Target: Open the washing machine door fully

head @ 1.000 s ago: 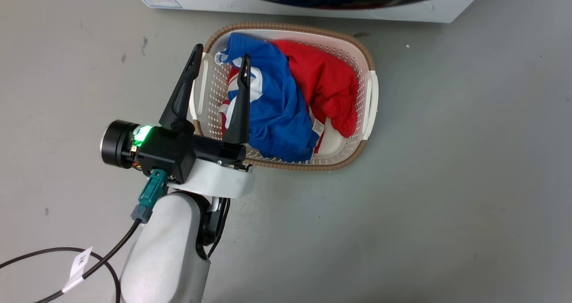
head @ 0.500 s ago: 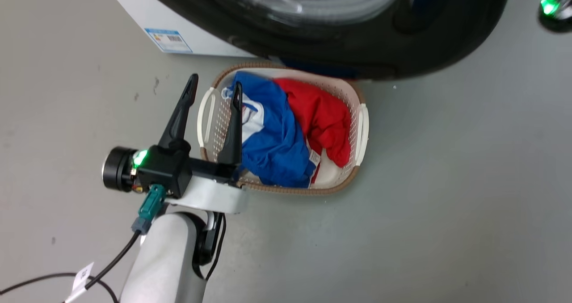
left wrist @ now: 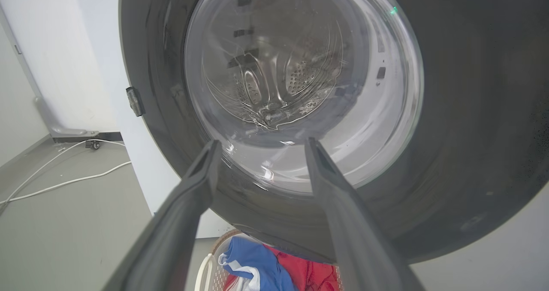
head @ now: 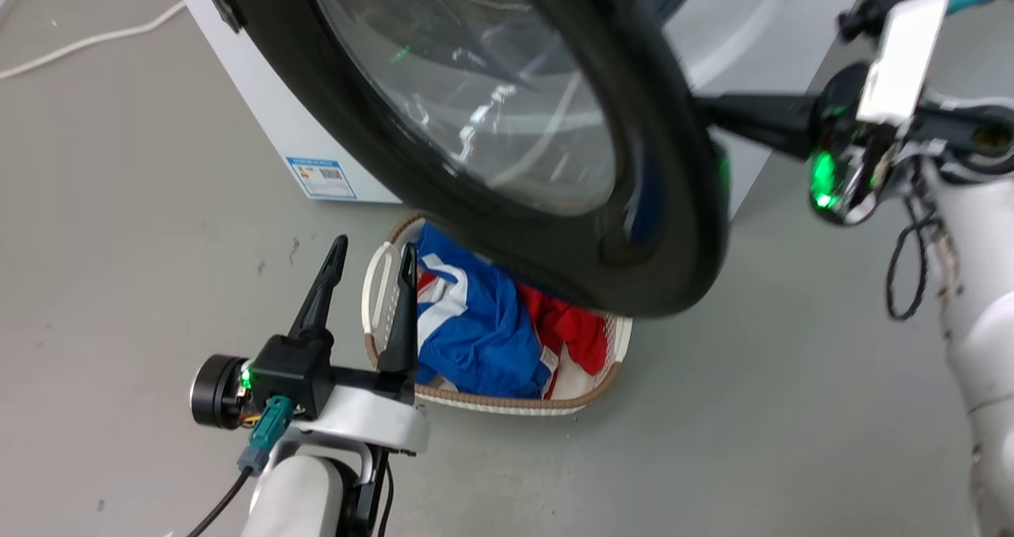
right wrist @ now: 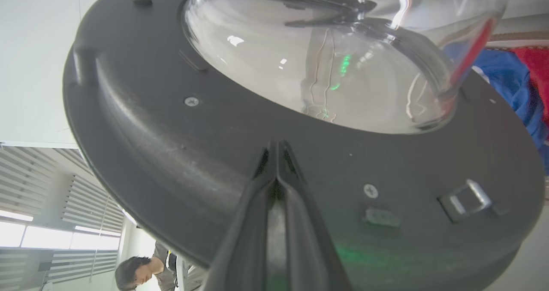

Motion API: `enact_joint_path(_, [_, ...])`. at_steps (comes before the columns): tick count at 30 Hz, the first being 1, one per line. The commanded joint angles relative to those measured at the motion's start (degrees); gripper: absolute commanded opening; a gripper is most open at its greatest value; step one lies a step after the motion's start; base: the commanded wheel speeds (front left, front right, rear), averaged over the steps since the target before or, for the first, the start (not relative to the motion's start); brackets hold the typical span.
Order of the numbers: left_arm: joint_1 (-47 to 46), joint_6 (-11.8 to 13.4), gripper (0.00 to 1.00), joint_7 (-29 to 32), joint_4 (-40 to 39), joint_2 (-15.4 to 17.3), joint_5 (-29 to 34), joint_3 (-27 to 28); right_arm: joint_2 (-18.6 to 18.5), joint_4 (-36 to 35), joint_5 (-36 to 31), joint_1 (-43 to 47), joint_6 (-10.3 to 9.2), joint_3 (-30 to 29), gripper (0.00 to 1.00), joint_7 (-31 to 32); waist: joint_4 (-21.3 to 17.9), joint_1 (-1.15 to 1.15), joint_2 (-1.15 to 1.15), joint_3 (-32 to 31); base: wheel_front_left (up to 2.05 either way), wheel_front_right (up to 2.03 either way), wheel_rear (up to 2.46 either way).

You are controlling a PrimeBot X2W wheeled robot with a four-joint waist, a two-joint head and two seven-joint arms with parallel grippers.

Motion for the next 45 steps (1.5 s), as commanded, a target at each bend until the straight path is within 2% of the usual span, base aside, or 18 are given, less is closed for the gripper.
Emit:
enact_joint_path(1, [0.86, 0.03, 1.0, -0.14, 0.08, 0.01, -0.28, 0.22, 1.16, -1.52, 0.56, 2.28, 0.15, 0.33, 0.0, 0.67, 0.04, 0.0, 0.0, -1.69, 0.0, 0.0, 0.0])
enact_joint_path(8, [3.41, -0.53, 1.0, -0.14, 0.31, 0.01, -0.14, 0.73, 4.66, -10.54, 1.64, 12.95, 0.15, 1.67, 0.0, 2.05, 0.41, 0.0, 0.0, -4.34, 0.0, 0.0, 0.0])
enact_joint_path(20, [4.87, -0.86, 1.0, -0.14, 0.69, 0.0, 0.17, 0.57, 6.82, -19.36, 3.39, 24.32, 0.15, 1.88, 0.0, 1.12, 0.69, 0.0, 0.0, -6.08, 0.0, 0.0, 0.0])
enact_joint_path(26, [5.3, -1.44, 1.0, -0.14, 1.4, 0.01, 0.56, 0.76, 7.31, -23.91, 3.82, 28.35, 0.15, 0.92, 0.0, -2.4, -0.02, 0.0, 0.0, -7.31, 0.0, 0.0, 0.0])
enact_joint_path(30, [5.74, -2.04, 1.0, -0.14, 2.01, 0.04, 0.66, 1.21, 7.22, -28.94, 2.49, 31.51, 0.15, -1.47, 0.0, -7.79, -0.54, 0.0, 0.0, -8.22, 0.0, 0.0, 0.0])
enact_joint_path(36, [6.72, -2.49, 1.0, -0.14, 2.74, 0.2, 1.07, 1.99, 7.34, -37.51, -3.9, 39.38, 0.15, -7.4, 0.0, -23.14, -1.61, 0.0, 0.0, -10.04, 0.0, 0.0, 0.0])
enact_joint_path(40, [7.36, -2.71, 1.0, -0.14, 3.14, 0.19, 1.15, 2.31, 6.96, -41.71, -12.16, 45.25, 0.15, -9.78, 0.0, -33.11, -2.36, 0.0, 0.0, -11.06, 0.0, 0.0, 0.0])
enact_joint_path(41, [7.36, -2.71, 1.0, -0.14, 3.14, 0.19, 1.15, 2.31, 6.96, -41.71, -12.16, 45.25, 0.15, -9.78, 0.0, -33.11, -2.36, 0.0, 0.0, -11.06, 0.0, 0.0, 0.0])
enact_joint_path(43, [8.23, -2.88, 1.0, -0.14, 3.45, 0.23, 1.24, 2.55, 6.72, -44.3, -18.49, 50.06, 0.15, -10.59, 0.0, -39.14, -2.97, 0.0, 0.0, -12.22, 0.0, 0.0, 0.0])
enact_joint_path(45, [8.59, -2.94, 1.0, -0.14, 3.58, 0.23, 1.16, 2.61, 6.77, -44.85, -20.14, 51.88, 0.15, -10.75, 0.0, -40.69, -3.12, 0.0, 0.0, -12.62, 0.0, 0.0, 0.0])
